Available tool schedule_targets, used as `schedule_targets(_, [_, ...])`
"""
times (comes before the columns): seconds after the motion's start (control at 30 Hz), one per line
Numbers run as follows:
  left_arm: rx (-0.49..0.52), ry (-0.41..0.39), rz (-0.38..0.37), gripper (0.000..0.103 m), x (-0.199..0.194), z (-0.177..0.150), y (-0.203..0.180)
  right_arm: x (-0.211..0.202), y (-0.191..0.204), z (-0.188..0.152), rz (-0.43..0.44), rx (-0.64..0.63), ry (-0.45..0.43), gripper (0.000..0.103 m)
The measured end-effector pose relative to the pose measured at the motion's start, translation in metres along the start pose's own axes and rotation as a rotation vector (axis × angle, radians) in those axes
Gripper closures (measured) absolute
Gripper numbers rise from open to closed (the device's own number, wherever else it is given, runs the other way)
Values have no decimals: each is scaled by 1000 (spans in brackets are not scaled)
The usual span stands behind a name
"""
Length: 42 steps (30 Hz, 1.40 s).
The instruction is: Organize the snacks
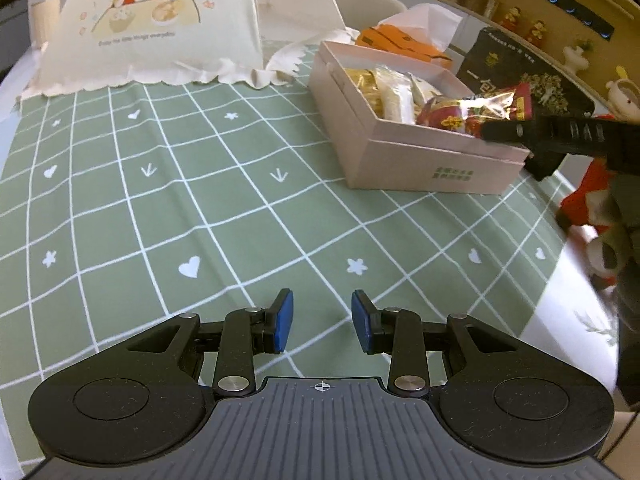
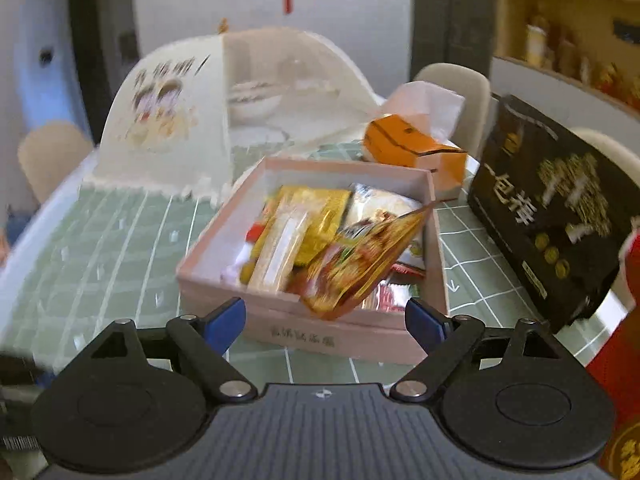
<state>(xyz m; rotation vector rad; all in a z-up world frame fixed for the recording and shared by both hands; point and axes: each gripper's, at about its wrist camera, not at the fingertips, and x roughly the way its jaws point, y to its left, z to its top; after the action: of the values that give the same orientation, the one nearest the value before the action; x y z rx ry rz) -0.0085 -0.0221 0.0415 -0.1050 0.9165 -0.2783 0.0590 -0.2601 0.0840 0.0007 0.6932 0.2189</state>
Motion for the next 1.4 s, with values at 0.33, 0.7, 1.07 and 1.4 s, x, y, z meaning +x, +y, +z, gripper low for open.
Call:
schedule_targets(0.33, [-3, -49, -50, 67, -15, 27, -5, 34, 8, 101, 136, 106, -69, 45])
schedule_targets(0.7, [13, -19, 10, 67, 5, 0, -3, -4, 7, 6, 8, 51, -32, 21])
schedule_targets(1.07, [121, -153, 61, 62, 26, -8, -29, 2, 34, -93, -76, 59, 118, 19])
schedule_targets(1.4, [183, -244, 144, 62, 44, -4, -42, 16, 25, -98, -177, 77, 63, 0])
